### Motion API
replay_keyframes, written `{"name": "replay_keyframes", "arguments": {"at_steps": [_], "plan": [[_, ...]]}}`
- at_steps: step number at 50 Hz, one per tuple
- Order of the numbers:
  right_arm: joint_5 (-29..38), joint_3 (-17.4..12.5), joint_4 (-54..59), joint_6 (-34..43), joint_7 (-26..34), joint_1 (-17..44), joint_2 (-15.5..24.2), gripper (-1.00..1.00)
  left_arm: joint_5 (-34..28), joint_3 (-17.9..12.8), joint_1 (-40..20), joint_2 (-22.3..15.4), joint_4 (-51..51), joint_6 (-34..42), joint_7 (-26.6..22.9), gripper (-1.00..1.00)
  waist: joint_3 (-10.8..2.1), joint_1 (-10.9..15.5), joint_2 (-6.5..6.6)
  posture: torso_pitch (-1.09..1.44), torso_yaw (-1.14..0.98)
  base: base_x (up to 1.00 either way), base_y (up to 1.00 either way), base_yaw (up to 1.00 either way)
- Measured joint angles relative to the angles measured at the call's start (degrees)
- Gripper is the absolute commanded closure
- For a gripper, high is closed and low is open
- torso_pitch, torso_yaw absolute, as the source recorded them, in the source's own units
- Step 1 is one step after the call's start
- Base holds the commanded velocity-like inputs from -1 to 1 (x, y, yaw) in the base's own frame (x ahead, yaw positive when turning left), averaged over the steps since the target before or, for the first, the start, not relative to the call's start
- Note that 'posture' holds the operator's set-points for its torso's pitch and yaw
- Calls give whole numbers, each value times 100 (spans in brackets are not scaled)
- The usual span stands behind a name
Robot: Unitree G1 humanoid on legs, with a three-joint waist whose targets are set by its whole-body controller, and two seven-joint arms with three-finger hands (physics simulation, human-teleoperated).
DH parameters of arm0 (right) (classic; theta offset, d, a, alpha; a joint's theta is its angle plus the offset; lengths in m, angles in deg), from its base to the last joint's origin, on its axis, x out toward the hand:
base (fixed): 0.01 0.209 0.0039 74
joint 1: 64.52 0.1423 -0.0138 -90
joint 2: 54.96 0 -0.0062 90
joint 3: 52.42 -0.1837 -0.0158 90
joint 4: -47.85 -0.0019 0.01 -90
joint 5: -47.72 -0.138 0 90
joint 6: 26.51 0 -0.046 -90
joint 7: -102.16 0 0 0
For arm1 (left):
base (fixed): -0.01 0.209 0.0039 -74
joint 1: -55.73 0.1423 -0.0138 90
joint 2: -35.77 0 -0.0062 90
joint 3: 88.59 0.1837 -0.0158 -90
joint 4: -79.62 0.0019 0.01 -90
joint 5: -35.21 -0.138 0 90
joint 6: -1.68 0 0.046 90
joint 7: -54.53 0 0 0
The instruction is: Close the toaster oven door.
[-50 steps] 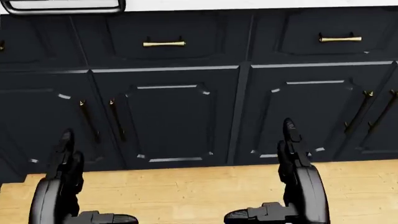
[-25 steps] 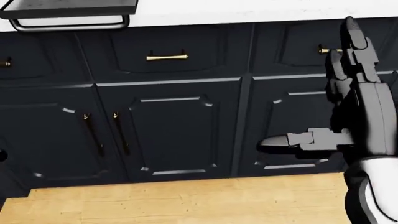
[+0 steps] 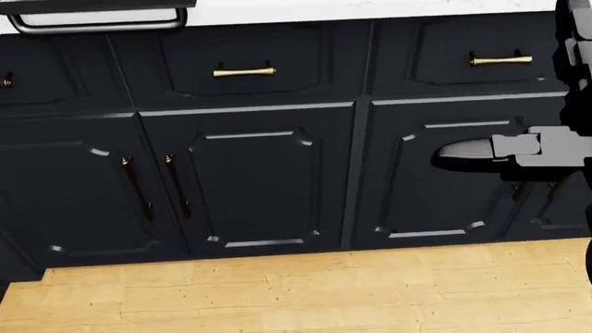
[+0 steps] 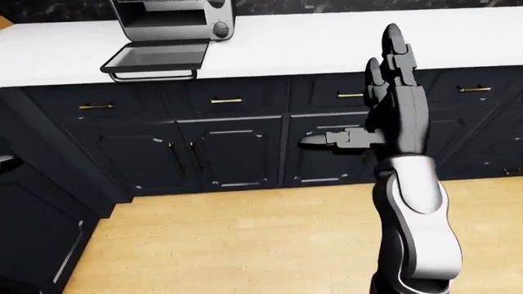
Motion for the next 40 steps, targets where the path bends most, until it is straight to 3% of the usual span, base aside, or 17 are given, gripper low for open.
{"name": "replay_keyframes", "arguments": {"at_steps": [16,23,31,38,40], "plan": [[-77,23,-16,2,37,-2,52,-100,136,31,2,-162,147,-154,80,-100,-12,1,24,0,0,1,0,0],[-100,9,-151,6,95,23,58,-100,81,-38,0,-182,89,-184,77,-100,-14,-5,-26,0,0,12,0,0],[-140,-59,-183,128,22,30,67,-100,120,22,-27,-181,41,-167,57,-100,26,-36,268,0,0,12,4,0],[-311,39,-293,269,27,112,64,-100,107,-110,-14,-233,138,-89,123,-100,9,40,-126,0,0,9,15,0],[-333,-30,-304,282,-2,97,93,-100,129,-71,-21,-206,112,-79,124,-100,32,-13,-58,0,0,8,21,0]]}}
